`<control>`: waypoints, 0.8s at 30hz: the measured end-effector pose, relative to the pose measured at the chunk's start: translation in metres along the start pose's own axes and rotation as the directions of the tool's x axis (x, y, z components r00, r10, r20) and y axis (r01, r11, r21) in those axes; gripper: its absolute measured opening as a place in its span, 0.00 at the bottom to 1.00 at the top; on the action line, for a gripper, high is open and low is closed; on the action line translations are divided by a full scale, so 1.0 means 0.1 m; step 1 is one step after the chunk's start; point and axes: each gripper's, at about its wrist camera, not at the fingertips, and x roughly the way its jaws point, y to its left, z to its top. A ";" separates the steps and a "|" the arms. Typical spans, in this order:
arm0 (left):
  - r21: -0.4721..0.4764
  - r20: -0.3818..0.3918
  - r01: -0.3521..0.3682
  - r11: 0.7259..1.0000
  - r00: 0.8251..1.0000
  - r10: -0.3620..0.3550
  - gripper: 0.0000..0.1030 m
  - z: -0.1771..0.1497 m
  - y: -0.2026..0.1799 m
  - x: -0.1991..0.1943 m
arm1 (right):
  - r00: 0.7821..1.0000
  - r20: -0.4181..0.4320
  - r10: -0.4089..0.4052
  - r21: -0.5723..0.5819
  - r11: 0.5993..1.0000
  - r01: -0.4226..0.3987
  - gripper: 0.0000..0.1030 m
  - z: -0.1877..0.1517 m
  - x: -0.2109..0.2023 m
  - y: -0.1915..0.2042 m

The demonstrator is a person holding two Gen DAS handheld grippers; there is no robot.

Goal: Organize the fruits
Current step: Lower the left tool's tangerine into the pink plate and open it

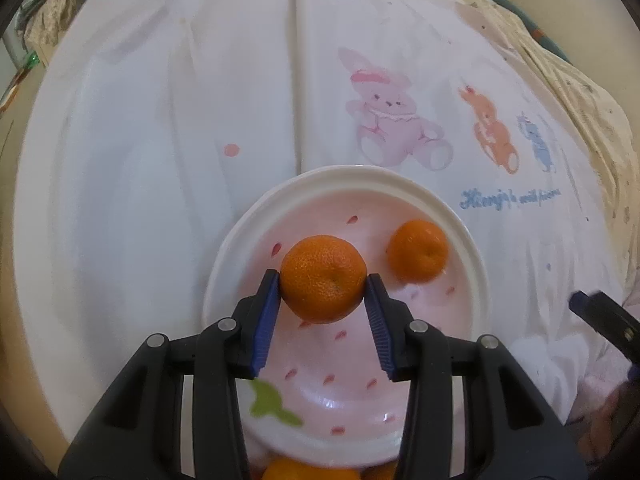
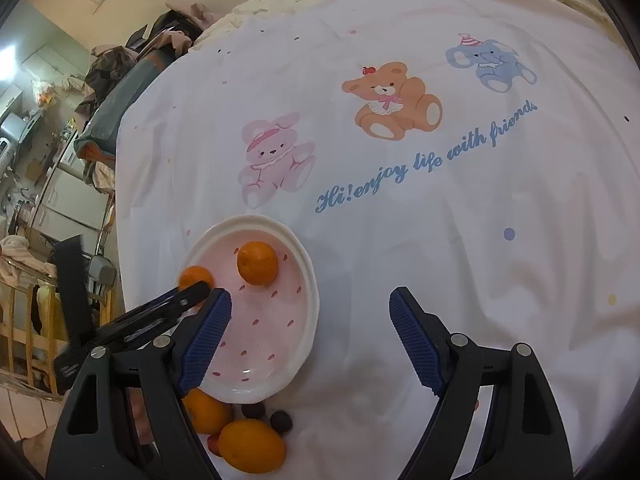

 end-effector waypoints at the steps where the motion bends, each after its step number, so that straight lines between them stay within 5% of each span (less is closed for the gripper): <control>1: 0.002 -0.007 -0.001 1.000 1.000 0.001 0.38 0.01 -0.01 0.05 | 1.000 0.000 0.002 0.003 1.000 -0.002 0.81 0.01 0.00 -0.01; 10: -0.005 -0.029 -0.018 1.000 0.999 0.018 0.40 0.06 -0.04 0.15 | 1.000 0.005 0.011 0.016 1.000 -0.011 0.81 0.05 0.02 -0.04; 15: -0.005 -0.044 -0.026 1.000 0.999 0.025 0.74 0.05 -0.07 0.13 | 1.000 0.001 0.013 0.019 1.000 -0.013 0.81 0.06 0.03 -0.03; 24: -0.010 -0.048 -0.013 1.000 0.999 0.012 0.78 0.03 -0.11 -0.07 | 1.000 0.015 0.005 0.012 1.000 -0.005 0.81 0.07 -0.02 -0.04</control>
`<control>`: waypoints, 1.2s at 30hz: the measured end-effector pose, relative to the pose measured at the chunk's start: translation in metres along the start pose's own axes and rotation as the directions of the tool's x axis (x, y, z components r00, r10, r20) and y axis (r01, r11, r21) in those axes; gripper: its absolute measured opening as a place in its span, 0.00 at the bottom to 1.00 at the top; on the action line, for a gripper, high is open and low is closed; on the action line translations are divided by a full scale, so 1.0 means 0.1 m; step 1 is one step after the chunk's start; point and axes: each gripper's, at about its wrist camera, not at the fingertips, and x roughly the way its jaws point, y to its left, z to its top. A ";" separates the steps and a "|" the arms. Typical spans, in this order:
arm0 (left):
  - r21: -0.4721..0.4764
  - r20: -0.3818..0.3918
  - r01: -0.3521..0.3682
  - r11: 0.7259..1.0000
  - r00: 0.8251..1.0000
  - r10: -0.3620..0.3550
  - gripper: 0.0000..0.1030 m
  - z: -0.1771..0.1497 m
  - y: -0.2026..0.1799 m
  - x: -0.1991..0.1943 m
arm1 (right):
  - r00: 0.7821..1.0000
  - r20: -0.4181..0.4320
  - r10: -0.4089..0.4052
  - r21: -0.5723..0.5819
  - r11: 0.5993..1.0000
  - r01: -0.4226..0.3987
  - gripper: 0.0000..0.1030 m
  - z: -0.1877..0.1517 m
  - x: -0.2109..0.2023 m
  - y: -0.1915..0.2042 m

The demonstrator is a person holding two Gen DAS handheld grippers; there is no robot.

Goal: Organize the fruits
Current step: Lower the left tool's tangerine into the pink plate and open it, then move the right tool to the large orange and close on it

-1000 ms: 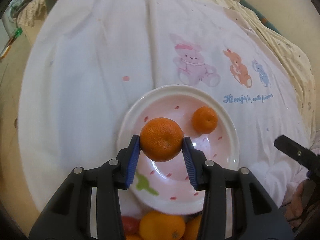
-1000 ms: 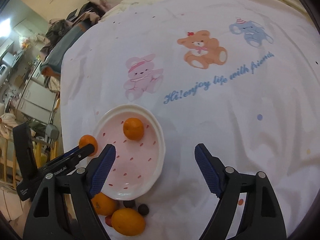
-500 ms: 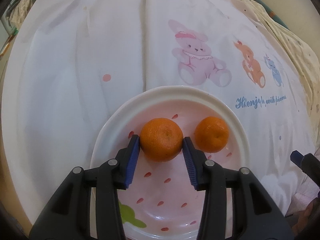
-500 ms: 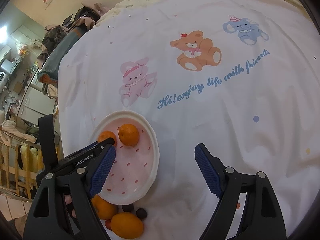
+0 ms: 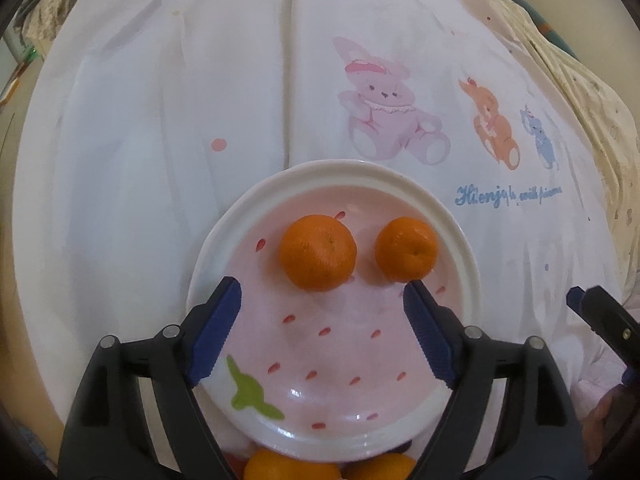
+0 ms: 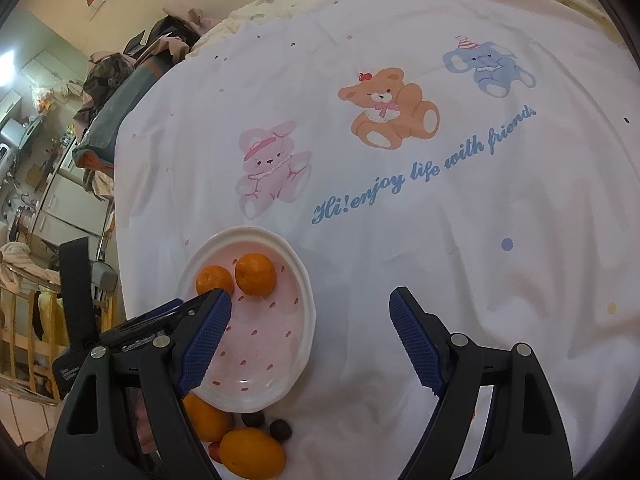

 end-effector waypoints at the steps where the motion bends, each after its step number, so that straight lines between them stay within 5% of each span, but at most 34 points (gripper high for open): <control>1: 0.001 0.003 0.005 1.000 1.000 -0.005 0.78 -0.01 0.00 -0.03 | 1.000 0.002 0.003 0.001 1.000 -0.003 0.81 0.00 -0.01 0.00; 13: -0.021 0.096 -0.038 0.999 0.995 0.039 0.78 -0.26 0.20 -0.65 | 0.998 0.033 0.045 -0.067 0.997 -0.043 0.81 -0.08 -0.13 0.21; 23: -0.033 0.147 -0.083 0.996 0.985 0.087 0.78 -0.64 0.43 -1.14 | 0.998 -0.020 0.052 -0.148 0.988 -0.054 0.82 -0.44 -0.17 0.39; 36: -0.127 0.133 -0.138 0.982 0.979 0.155 0.78 -1.16 0.79 -1.16 | 0.993 -0.117 0.027 -0.114 0.993 -0.041 0.82 -0.88 -0.08 0.34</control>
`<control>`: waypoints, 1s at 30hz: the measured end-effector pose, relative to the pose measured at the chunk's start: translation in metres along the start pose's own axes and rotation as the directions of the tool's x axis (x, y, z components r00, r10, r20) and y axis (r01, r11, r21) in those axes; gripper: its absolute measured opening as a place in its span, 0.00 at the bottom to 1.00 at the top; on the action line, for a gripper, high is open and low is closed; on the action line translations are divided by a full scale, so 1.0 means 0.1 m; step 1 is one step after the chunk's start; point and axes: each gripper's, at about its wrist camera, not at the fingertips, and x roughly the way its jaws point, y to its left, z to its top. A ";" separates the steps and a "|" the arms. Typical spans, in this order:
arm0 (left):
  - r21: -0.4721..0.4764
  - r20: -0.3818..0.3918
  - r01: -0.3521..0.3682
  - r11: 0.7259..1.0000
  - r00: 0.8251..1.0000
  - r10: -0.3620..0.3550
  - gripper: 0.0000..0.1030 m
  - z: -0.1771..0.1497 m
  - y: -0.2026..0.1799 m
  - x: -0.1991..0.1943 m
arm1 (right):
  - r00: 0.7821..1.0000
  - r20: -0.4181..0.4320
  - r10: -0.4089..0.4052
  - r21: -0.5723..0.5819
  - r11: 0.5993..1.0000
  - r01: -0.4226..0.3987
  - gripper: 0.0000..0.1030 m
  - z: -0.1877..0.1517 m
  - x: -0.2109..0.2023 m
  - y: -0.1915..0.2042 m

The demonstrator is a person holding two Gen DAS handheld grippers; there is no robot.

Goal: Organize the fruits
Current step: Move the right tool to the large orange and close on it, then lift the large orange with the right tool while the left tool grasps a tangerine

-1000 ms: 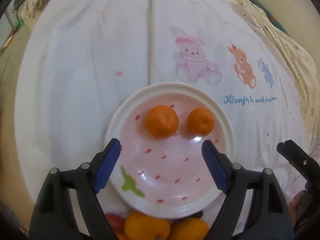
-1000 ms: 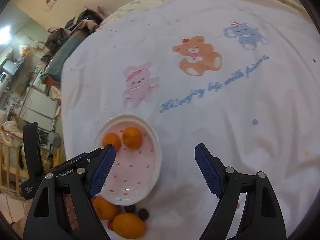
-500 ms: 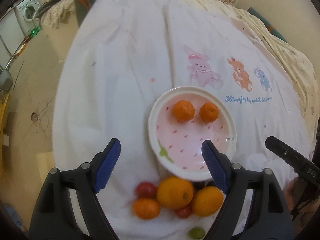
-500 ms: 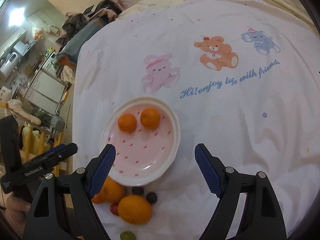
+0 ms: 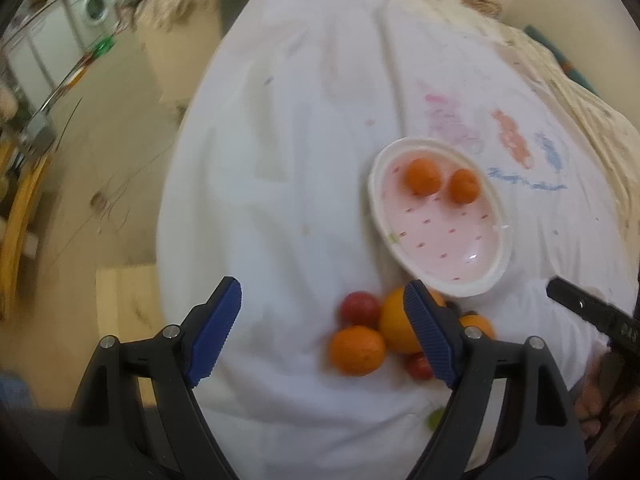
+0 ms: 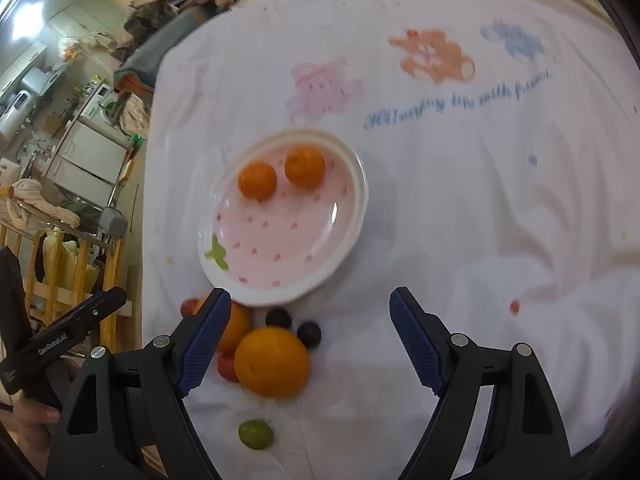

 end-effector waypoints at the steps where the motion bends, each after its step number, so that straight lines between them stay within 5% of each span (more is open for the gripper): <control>1: -0.017 -0.010 0.016 1.000 1.000 -0.016 0.78 0.00 0.02 0.03 | 1.000 -0.021 0.002 0.009 1.000 -0.001 0.82 -0.03 0.05 -0.01; 9: -0.030 -0.027 0.011 0.999 1.000 -0.012 0.78 0.01 0.01 0.10 | 0.986 -0.164 0.020 -0.054 0.998 -0.029 0.81 -0.23 0.36 0.23; 19: -0.018 -0.038 0.020 1.000 0.999 -0.021 0.78 0.02 -0.05 0.12 | 0.963 -0.246 -0.112 -0.183 0.981 0.067 0.81 -0.49 0.75 0.51; 21: -0.037 -0.033 0.028 0.999 0.999 -0.030 0.78 0.02 -0.02 0.13 | 0.965 -0.244 -0.093 -0.165 0.985 0.053 0.80 -0.48 0.78 0.51; 24: -0.028 -0.026 0.026 0.999 0.999 -0.026 0.78 0.02 -0.01 0.17 | 0.967 -0.254 -0.037 -0.119 0.993 0.006 0.65 -0.44 0.79 0.43; 30: -0.039 -0.024 0.036 0.999 0.999 -0.037 0.78 0.00 0.00 0.15 | 0.962 -0.272 0.018 -0.085 0.995 -0.042 0.62 -0.37 0.67 0.27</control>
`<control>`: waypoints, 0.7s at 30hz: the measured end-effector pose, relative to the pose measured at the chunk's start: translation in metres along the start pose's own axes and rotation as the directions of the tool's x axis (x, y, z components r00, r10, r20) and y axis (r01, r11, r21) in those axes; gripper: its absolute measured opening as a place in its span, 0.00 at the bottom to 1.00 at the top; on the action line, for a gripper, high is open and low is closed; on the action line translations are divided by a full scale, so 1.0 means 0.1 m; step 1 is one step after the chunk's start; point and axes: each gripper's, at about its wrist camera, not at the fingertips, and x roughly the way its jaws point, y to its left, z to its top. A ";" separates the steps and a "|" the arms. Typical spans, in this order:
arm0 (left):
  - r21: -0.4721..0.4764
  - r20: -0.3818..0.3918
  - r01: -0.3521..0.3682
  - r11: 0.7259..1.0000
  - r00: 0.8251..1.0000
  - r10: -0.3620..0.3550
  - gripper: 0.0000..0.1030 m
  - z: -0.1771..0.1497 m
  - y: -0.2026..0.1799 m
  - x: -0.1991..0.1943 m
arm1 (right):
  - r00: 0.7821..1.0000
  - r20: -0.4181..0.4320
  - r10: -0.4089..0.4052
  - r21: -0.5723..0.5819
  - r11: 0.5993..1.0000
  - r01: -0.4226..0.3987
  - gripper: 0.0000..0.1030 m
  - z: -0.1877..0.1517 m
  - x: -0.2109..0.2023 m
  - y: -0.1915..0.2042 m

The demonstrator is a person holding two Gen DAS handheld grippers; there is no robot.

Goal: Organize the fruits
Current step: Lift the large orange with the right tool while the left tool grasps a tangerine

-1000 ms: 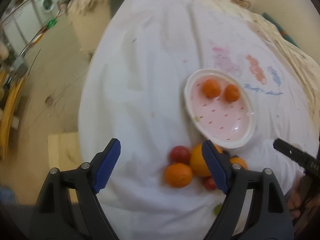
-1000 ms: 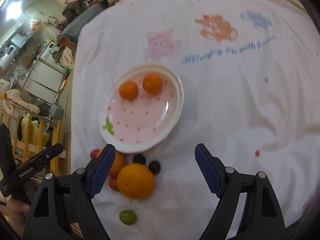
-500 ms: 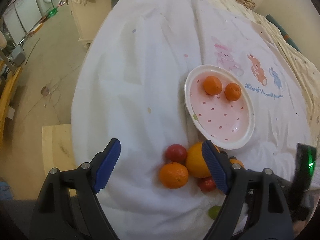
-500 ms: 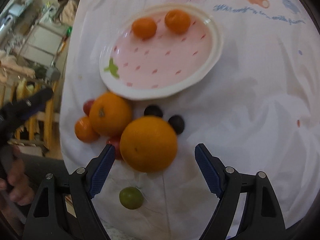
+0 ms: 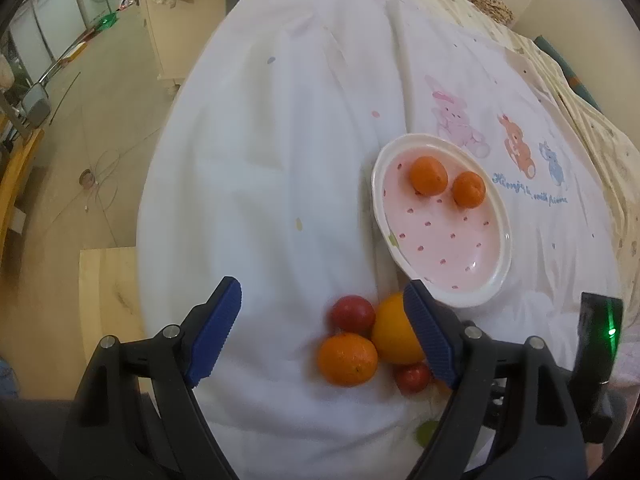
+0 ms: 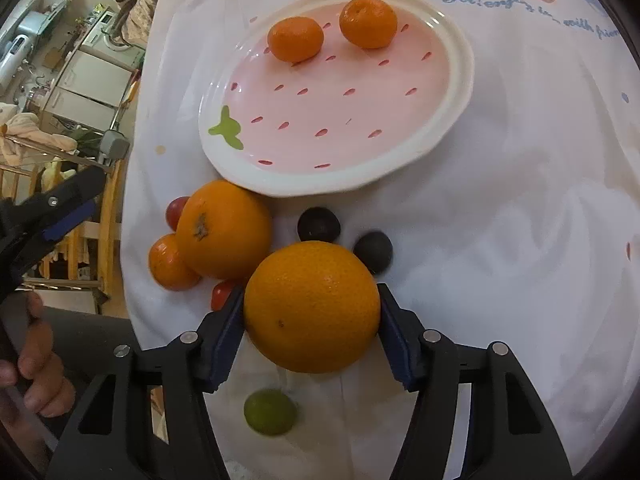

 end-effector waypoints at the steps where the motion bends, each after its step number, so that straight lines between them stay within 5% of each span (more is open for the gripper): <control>1: 0.014 0.002 -0.001 1.000 1.000 0.001 0.78 -0.02 -0.02 -0.01 | 1.000 0.005 0.022 0.012 1.000 -0.022 0.62 -0.02 -0.08 -0.03; 10: 0.046 -0.017 0.004 0.999 1.000 -0.003 0.77 -0.12 -0.02 -0.07 | 0.990 0.128 0.066 0.027 0.997 -0.070 0.62 -0.04 -0.69 -0.17; 17: 0.124 -0.183 0.007 0.992 0.983 0.016 0.76 -0.33 -0.13 0.19 | 0.980 0.190 0.058 0.082 0.994 -0.074 0.62 -0.10 -0.84 -0.31; 21: 0.210 -0.219 0.011 0.978 0.975 0.036 0.65 -0.45 -0.28 0.29 | 0.977 0.203 0.073 0.133 0.986 -0.101 0.62 -0.09 -0.82 -0.41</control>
